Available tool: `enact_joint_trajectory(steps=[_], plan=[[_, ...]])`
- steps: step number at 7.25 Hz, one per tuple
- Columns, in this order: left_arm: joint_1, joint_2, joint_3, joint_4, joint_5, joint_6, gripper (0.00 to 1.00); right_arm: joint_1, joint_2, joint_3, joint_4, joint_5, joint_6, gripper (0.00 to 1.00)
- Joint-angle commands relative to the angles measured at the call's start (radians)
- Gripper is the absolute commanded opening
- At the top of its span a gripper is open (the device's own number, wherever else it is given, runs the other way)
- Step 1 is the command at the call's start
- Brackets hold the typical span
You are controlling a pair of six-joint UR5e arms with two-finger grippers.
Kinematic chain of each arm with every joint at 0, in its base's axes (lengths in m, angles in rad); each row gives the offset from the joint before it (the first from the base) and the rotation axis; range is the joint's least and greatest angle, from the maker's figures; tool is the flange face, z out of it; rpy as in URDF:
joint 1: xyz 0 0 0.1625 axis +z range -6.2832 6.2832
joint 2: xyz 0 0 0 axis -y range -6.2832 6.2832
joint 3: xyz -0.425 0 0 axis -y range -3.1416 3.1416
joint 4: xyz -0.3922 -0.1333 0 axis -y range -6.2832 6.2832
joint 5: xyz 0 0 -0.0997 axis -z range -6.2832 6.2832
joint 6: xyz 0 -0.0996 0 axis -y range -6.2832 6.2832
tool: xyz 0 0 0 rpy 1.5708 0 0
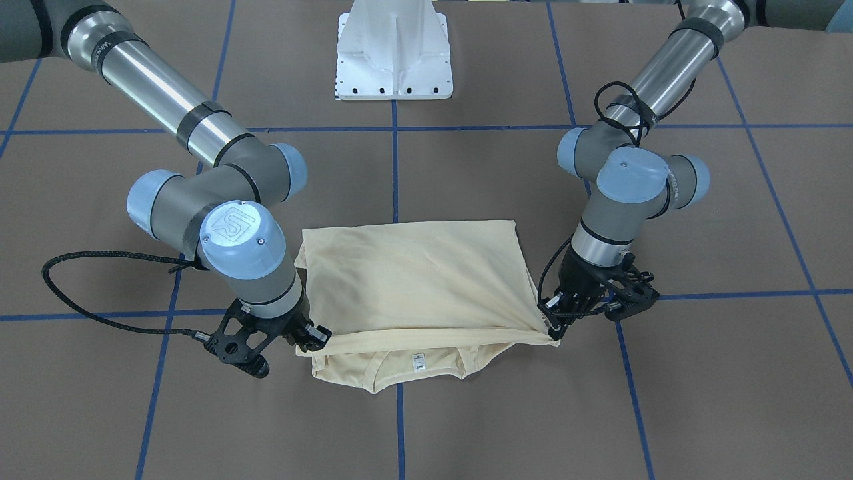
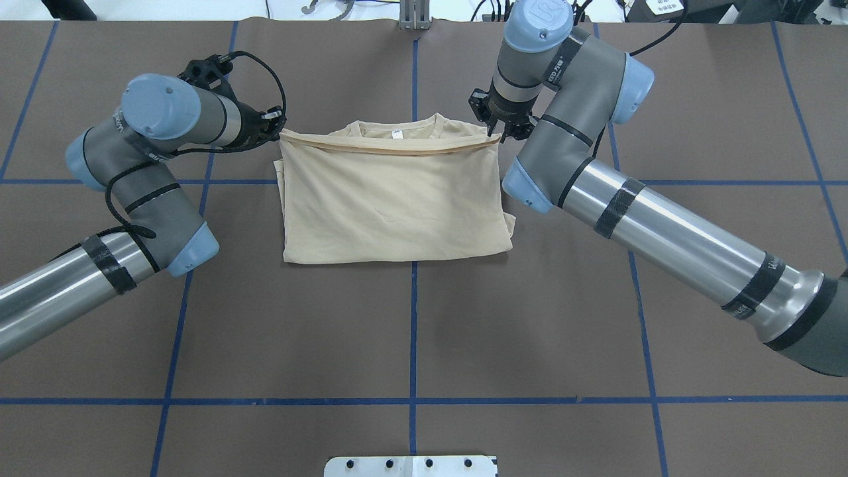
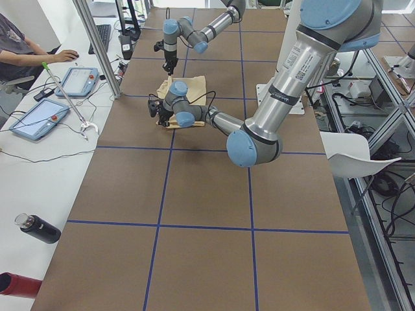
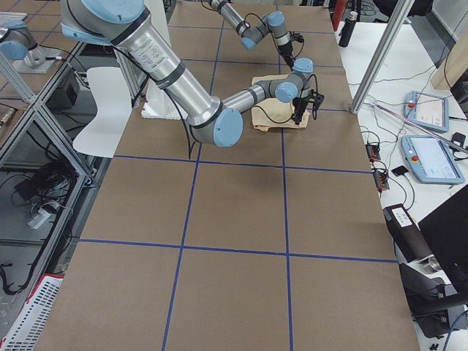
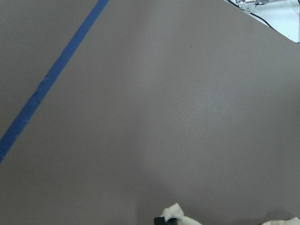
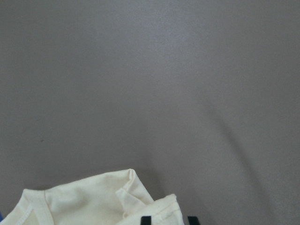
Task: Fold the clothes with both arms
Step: 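Lay the hem at the collar, open both grippers and raise them, then lower the right gripper to the folded shirt's corner nearest the robot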
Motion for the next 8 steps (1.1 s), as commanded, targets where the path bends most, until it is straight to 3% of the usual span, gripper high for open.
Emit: enact_joint_trajectory(steps=[1,4,5,6,7,8], plan=[[-0.009,-0.001,-0.002,-0.007,-0.001,0.0,0.25,0.007,0.022,-0.001,0.001,-0.001,0.011,0.63],[-0.089,0.005,-0.049,-0.032,-0.064,0.057,0.29,0.03,0.002,0.085,0.003,0.023,0.13,0.64],[-0.097,0.01,-0.083,-0.031,-0.082,0.055,0.29,-0.011,-0.097,0.211,0.004,-0.002,0.255,0.66],[-0.095,0.019,-0.087,-0.029,-0.082,0.057,0.3,-0.078,-0.21,0.386,0.01,-0.101,0.354,0.68],[-0.094,0.023,-0.087,-0.034,-0.082,0.058,0.3,-0.182,-0.319,0.523,0.012,-0.263,0.446,0.67],[-0.094,0.025,-0.087,-0.031,-0.082,0.058,0.3,-0.235,-0.326,0.542,0.012,-0.355,0.506,0.67]])
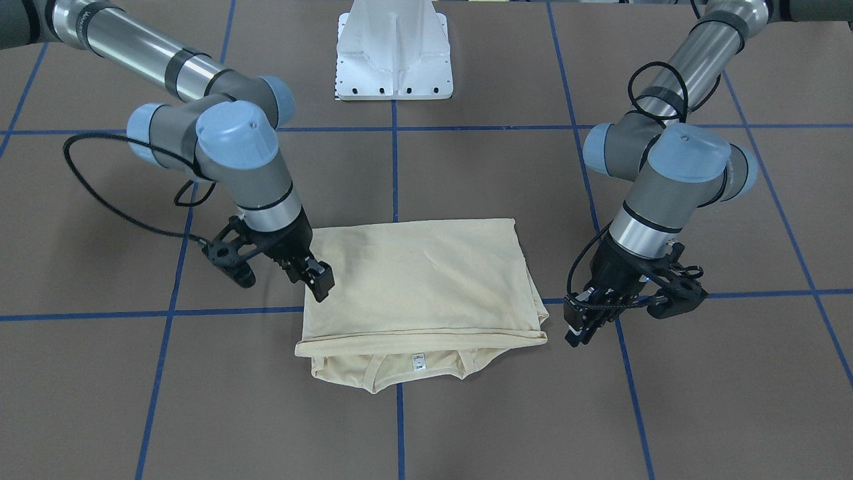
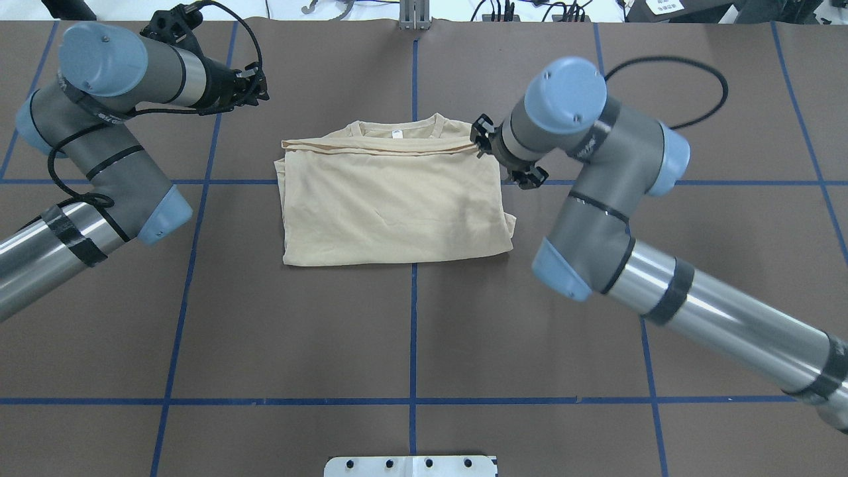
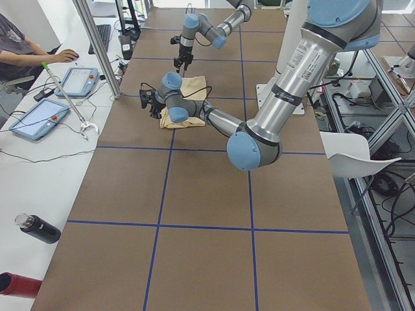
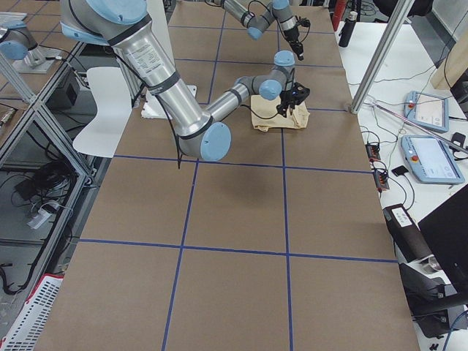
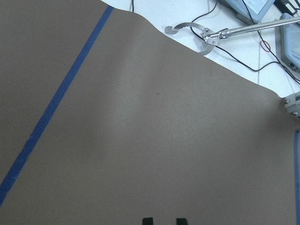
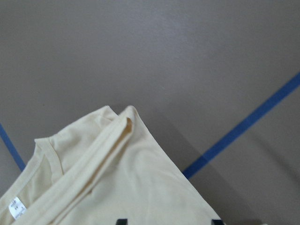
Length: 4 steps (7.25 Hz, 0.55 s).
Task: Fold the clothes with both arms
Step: 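Lower the right gripper to the folded shirt's corner nearest the robot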
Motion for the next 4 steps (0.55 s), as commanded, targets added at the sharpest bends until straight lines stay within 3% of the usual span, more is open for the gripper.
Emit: enact_joint_trajectory(steps=[1,4], plan=[[0.0,0.004,-0.002,0.001,-0.001,0.001,0.3,-0.117,-0.074,0.092,-0.002,-0.184,0.116,0.67],[0.0,0.022,-0.001,-0.005,-0.001,0.004,0.3,-0.21,-0.132,0.117,-0.011,-0.267,0.116,0.69]])
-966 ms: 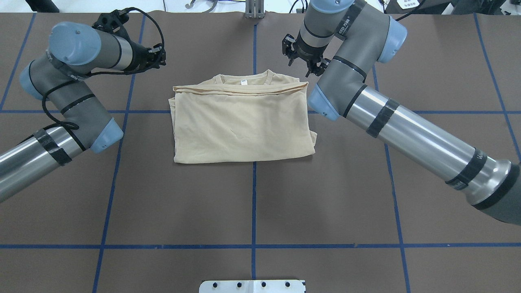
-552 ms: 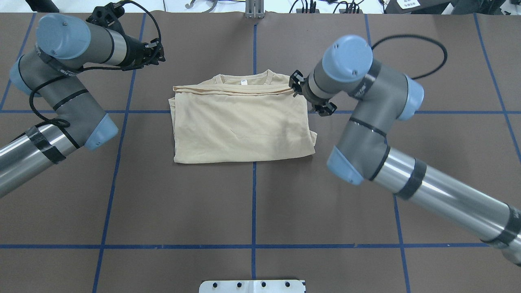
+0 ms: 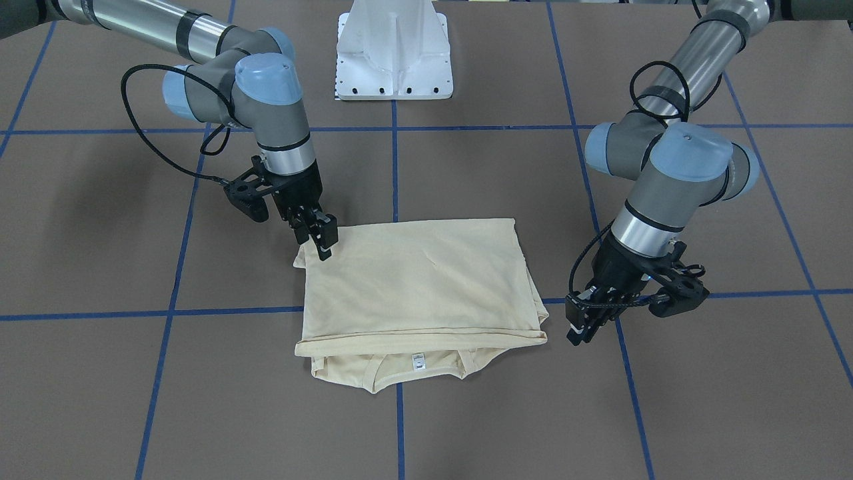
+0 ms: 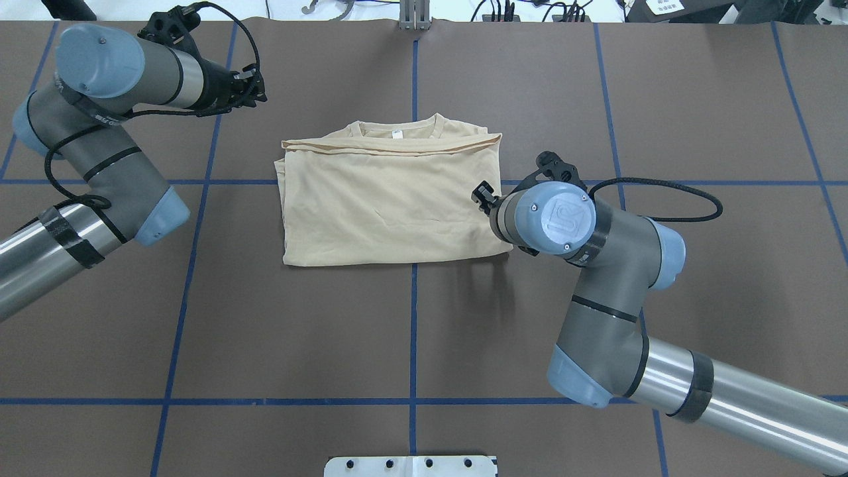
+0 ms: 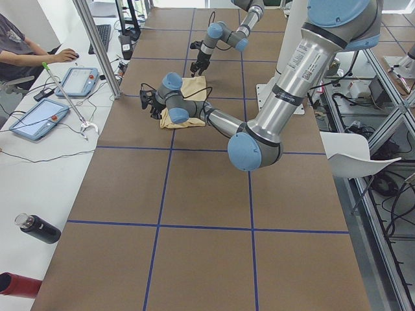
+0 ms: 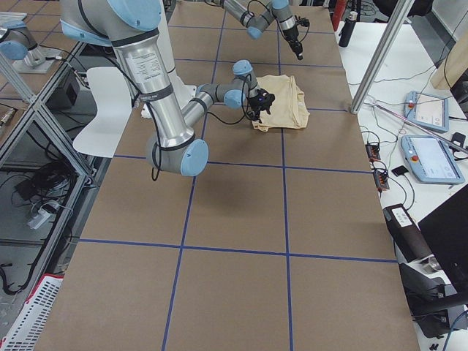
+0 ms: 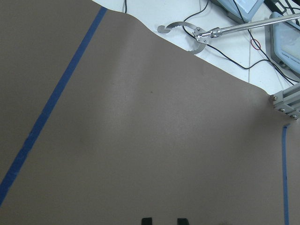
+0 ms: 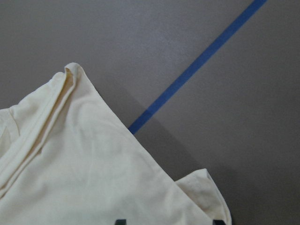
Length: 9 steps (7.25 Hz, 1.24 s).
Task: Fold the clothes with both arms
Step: 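Lower the right gripper to the folded shirt's corner nearest the robot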
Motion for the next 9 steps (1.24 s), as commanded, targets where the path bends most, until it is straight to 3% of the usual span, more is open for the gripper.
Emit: enact_joint_trajectory(steps=[1,4,9], plan=[[0.001,0.012,0.006,-0.003,0.0,0.002,0.3,-0.046,-0.026,0.011,-0.004,-0.039,-0.001,0.69],[0.002,0.009,0.006,-0.003,0.0,-0.004,0.3,-0.043,-0.098,0.089,-0.023,-0.034,-0.006,0.69],[0.004,0.01,0.006,-0.003,0.0,-0.003,0.3,-0.065,-0.089,0.082,-0.037,-0.037,0.002,0.67]])
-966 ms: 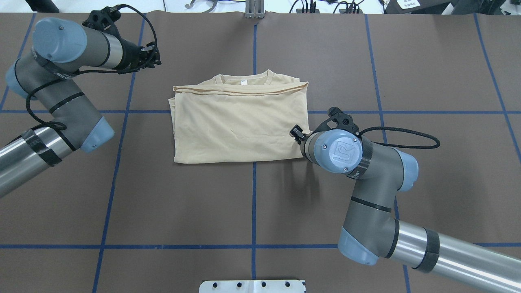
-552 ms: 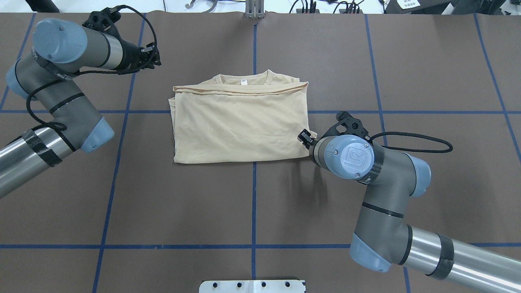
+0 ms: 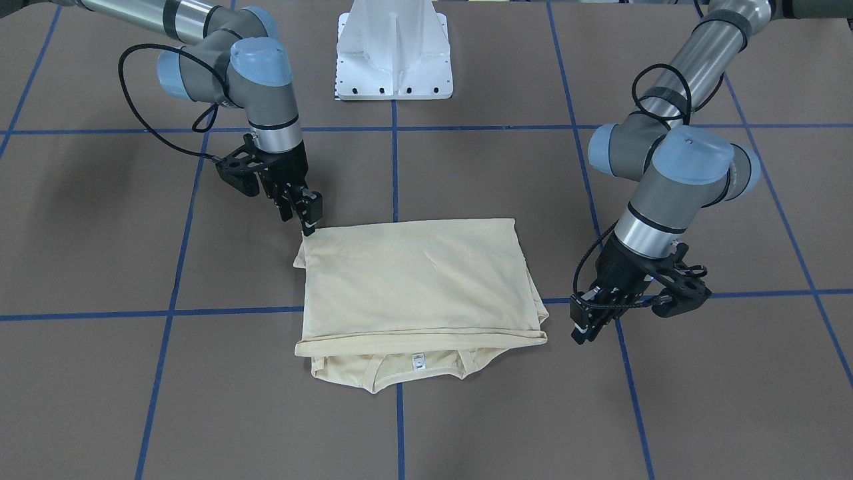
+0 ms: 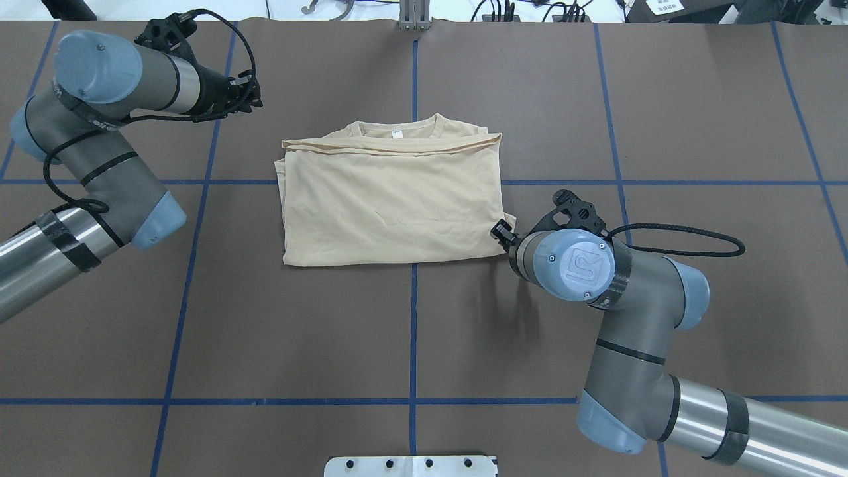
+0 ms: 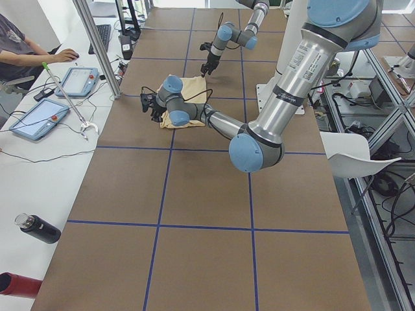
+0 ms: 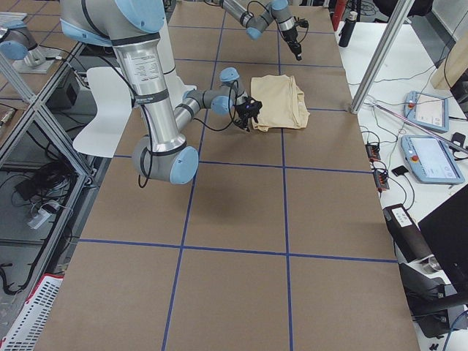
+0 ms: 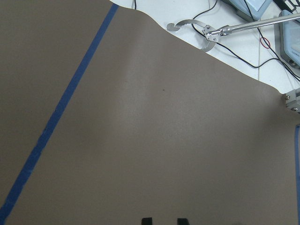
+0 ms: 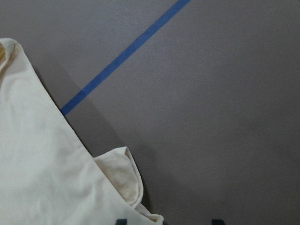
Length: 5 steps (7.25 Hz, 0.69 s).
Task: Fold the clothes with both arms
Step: 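Lower the right gripper to the folded shirt's corner nearest the robot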
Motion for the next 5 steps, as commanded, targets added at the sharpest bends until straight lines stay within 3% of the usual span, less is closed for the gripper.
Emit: enact_joint_trajectory(steps=[1,5], plan=[[-0.001,0.0,0.0,0.0,0.0,0.002,0.3,-0.008,0.007,-0.006,0.0,-0.002,0.003,0.67],[-0.001,0.0,0.0,0.0,0.0,0.002,0.3,-0.014,0.005,-0.007,0.0,-0.003,0.003,0.6]])
